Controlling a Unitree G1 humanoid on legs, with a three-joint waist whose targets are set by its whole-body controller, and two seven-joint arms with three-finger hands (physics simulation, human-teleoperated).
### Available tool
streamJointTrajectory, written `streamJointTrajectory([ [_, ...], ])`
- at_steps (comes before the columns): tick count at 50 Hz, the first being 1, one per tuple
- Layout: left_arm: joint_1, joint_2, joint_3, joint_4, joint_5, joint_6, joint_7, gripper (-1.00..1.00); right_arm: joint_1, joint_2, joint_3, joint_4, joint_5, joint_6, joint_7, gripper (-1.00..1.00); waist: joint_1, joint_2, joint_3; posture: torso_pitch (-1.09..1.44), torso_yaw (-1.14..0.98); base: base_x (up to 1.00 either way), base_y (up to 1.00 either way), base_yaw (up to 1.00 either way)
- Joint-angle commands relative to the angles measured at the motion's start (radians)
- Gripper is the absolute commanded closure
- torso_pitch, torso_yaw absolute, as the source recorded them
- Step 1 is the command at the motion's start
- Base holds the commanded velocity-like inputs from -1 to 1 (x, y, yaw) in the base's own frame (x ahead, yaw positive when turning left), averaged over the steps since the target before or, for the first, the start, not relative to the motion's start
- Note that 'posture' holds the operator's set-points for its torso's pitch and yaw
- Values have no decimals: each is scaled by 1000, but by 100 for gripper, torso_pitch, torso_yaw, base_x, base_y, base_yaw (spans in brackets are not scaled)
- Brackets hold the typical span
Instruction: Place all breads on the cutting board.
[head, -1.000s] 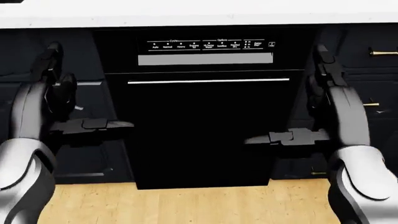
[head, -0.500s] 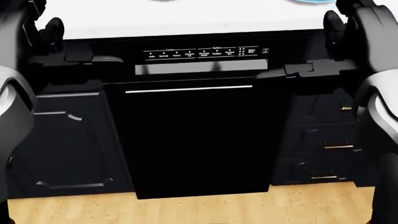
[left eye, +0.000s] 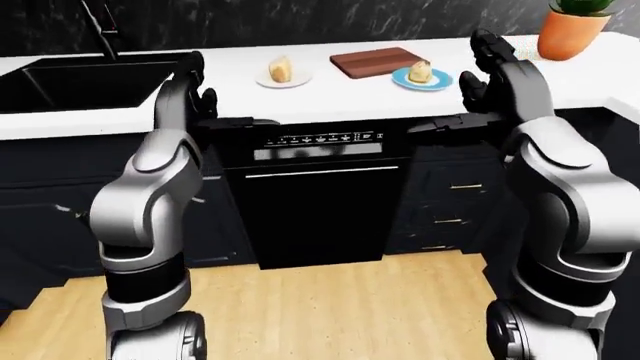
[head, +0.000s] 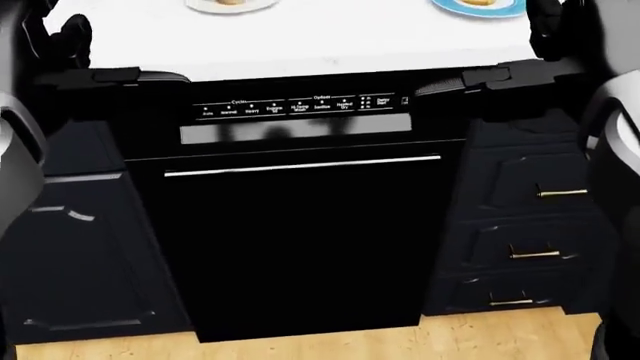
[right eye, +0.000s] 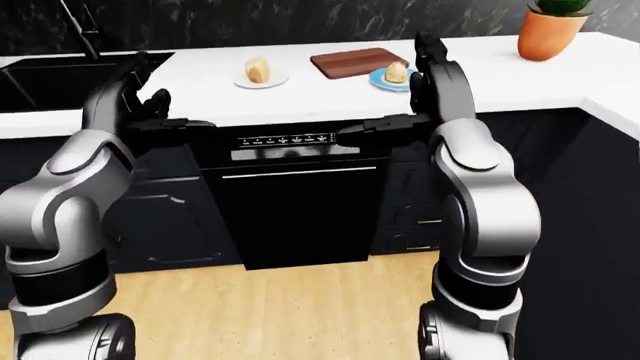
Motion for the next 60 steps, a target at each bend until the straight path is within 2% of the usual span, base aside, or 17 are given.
streamJointTrajectory([
  [1,-27,12,12,-25,2,-23,5,-100,-29,-3,3,-20,-2,-28,2,-100,1,22,-34,0,0,32,-5,0],
  [10,-27,14,13,-21,-2,-29,7,-100,-33,1,8,-24,-14,-18,9,-100,28,-46,-21,0,0,31,0,0],
  [12,-24,12,12,-29,-3,-23,10,-100,-30,3,7,-28,-16,-17,10,-100,34,-79,-22,0,0,30,0,0],
  [14,-26,12,11,-24,-2,-27,9,-100,-29,3,6,-27,-17,-18,12,-100,31,-150,-44,0,0,30,0,0],
  [15,-28,13,10,-20,-1,-30,8,-100,-30,3,5,-24,-18,-20,13,-100,25,-103,-29,0,0,30,0,0],
  [16,-32,13,10,-23,-2,-24,10,-100,-32,2,4,-26,-18,-17,14,-100,32,-128,-25,0,0,30,0,0],
  [20,-25,7,5,-24,1,-29,10,-100,-11,13,8,-34,-22,-27,14,-100,16,-102,-29,0,0,31,0,0],
  [24,-23,9,6,-26,3,-28,7,-100,-17,12,5,-30,-22,-28,16,-100,6,-56,-17,0,0,30,0,0],
  [27,-22,9,7,-28,3,-26,6,-100,-20,12,8,-30,-24,-25,14,-100,-3,15,-36,0,0,29,0,0],
  [28,-22,9,8,-28,4,-26,5,-100,-26,12,9,-29,-24,-22,14,-100,-4,10,-54,0,0,27,0,0],
  [30,-23,10,9,-29,2,-22,5,-100,-30,13,11,-25,-25,-23,14,-100,1,22,-27,0,0,25,0,0],
  [35,-28,12,12,-32,-2,-16,8,-100,-33,12,10,-26,-27,-20,16,-100,19,-19,-35,0,0,25,0,0],
  [39,-32,8,5,-22,1,-22,8,-100,-30,6,4,-32,-26,-14,20,-100,31,-71,-28,0,0,26,0,0],
  [41,-31,4,3,-22,2,-24,8,-100,-30,8,1,-30,-24,-16,18,-100,36,-128,-43,0,0,25,0,0],
  [51,-37,-10,-9,-14,16,-26,5,-100,-35,6,2,-21,-17,-21,15,-100,11,-66,-20,0,0,25,0,0],
  [55,-36,-10,-4,-28,13,-15,5,-100,-34,9,5,-22,-17,-21,13,-100,-1,20,-41,0,0,25,0,0],
  [60,-35,-7,-3,-33,13,-10,5,-100,-30,9,4,-25,-17,-23,12,-100,15,-2,-38,0,0,25,0,0],
])
